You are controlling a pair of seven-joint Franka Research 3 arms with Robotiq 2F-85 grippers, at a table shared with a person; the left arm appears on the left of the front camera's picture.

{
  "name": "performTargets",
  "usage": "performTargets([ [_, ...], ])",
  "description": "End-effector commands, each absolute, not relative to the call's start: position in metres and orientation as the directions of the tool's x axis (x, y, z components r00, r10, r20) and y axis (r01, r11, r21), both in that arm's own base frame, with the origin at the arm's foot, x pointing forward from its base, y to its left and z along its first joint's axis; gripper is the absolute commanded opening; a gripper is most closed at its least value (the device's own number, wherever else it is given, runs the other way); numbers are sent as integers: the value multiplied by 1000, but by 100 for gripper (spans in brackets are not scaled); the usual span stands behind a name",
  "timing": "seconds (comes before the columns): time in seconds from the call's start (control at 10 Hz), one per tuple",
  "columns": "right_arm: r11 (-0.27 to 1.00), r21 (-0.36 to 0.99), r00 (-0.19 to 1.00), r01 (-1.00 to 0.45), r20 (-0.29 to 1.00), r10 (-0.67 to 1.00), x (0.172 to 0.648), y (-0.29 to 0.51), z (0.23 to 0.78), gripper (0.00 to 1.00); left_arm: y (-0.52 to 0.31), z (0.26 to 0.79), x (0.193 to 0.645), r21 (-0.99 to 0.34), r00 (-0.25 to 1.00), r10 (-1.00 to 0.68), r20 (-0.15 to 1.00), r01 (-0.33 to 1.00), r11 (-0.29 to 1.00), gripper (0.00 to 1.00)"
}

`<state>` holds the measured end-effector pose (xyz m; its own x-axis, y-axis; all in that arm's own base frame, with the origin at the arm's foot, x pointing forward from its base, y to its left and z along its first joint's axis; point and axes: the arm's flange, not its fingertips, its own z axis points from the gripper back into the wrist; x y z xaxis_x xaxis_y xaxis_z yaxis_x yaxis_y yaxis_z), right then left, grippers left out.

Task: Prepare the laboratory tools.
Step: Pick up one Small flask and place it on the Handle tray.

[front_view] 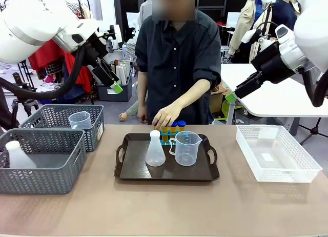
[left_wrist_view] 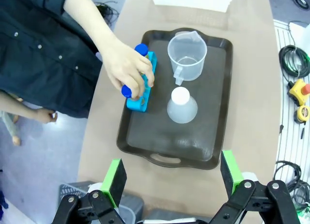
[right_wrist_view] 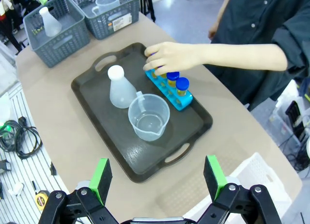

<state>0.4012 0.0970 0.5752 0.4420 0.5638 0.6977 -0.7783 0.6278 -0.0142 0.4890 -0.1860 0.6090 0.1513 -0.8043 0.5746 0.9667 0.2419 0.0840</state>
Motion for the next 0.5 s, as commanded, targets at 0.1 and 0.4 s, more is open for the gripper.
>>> performTargets([
  [0.1, 625, 1, 444, -781, 705, 553, 401, 97, 577, 100, -183, 610, 489, 83, 154, -802, 576, 966, 245, 100],
  [0.4, 625, 1, 444, -781, 705, 553, 401, 97, 577, 100, -183, 610, 489, 83, 154, -802, 576, 966, 245, 100],
])
